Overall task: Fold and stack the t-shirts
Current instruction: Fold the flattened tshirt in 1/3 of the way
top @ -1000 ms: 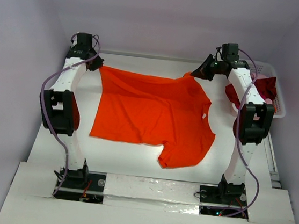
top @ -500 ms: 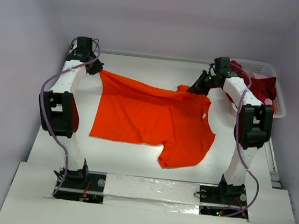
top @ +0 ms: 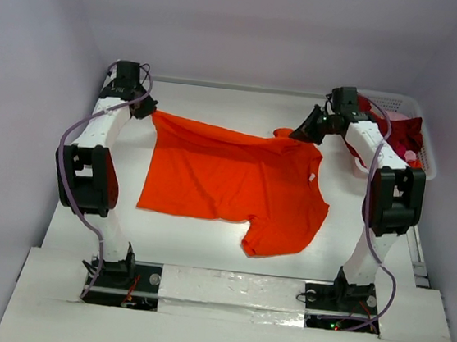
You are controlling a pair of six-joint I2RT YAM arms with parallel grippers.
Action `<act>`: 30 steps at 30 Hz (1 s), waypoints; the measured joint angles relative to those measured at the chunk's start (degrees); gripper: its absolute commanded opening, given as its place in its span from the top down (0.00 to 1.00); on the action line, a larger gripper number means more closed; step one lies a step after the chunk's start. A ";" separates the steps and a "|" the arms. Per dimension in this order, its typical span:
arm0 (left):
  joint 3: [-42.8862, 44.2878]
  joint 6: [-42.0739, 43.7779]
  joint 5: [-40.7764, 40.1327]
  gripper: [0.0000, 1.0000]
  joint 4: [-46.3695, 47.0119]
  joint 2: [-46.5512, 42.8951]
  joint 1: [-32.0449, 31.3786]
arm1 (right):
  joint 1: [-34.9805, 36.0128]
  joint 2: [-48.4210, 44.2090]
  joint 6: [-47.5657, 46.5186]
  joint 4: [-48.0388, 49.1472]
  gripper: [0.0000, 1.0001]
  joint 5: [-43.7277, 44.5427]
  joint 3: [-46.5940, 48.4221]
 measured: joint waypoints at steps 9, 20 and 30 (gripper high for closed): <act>-4.24 -0.02 -0.09 1.00 0.68 -0.48 0.00 | 0.00 -0.39 0.39 0.57 1.00 3.52 -4.76; -6.25 -0.02 -1.70 1.00 1.38 -1.84 0.00 | 0.00 -1.92 2.43 1.18 1.00 5.68 -8.35; -6.43 -0.07 -1.84 1.00 1.38 -1.84 0.00 | 0.00 -1.97 3.63 1.36 1.00 5.25 -10.71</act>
